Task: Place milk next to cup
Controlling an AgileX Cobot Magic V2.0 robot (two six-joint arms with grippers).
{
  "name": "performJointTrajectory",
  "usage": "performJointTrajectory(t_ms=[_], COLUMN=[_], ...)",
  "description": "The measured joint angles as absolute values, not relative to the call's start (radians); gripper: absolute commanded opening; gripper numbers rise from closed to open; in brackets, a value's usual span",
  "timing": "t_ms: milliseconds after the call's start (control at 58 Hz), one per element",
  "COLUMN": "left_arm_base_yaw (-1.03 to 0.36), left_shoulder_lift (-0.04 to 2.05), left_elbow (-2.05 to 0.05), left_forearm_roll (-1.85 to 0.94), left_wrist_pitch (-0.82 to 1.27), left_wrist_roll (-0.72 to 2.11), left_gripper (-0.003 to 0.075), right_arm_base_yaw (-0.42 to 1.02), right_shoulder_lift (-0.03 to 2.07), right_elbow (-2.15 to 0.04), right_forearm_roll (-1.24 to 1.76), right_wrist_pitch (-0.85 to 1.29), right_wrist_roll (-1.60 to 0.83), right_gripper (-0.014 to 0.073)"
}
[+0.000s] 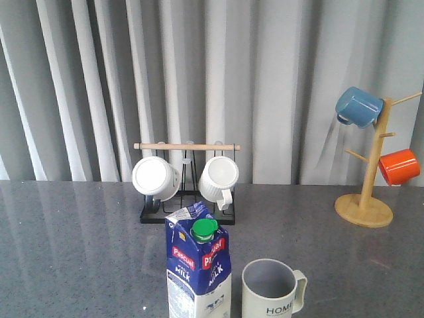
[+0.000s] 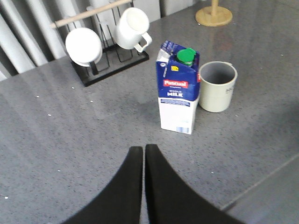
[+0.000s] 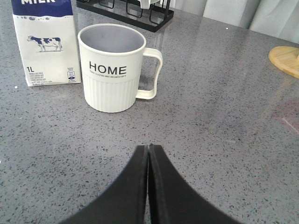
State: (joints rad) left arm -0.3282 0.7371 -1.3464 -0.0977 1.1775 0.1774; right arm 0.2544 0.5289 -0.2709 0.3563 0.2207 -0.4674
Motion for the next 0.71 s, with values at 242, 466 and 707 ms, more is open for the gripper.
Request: performJointTrajectory(t_ms=[242, 466, 707], left_arm_base_yaw=[-0.283, -0.189, -0.087], left_shoulder_lift=[0.535, 0.269, 0.096], left_elbow=[-0.926, -0.409, -0.107], left_forearm_roll=[0.0, 0.013, 0.013], left_wrist_pitch=[0.68, 0.177, 0.026], left_wrist_roll=[0.176, 0.149, 0.078], left_gripper=[-0.0007, -0.0007, -0.0007], right_arm_base_yaw=[0.254, 0.254, 0.254], right_shoulder_lift=[0.529, 0.529, 0.529], right_elbow=[-0.271, -0.271, -0.271], right_forearm_roll=[0.356, 0.356, 0.356], right_wrist_pitch=[0.221, 0.221, 0.221], right_wrist_roll=[-0.467, -0.467, -0.467], right_gripper=[-0.0004, -0.0004, -0.0004])
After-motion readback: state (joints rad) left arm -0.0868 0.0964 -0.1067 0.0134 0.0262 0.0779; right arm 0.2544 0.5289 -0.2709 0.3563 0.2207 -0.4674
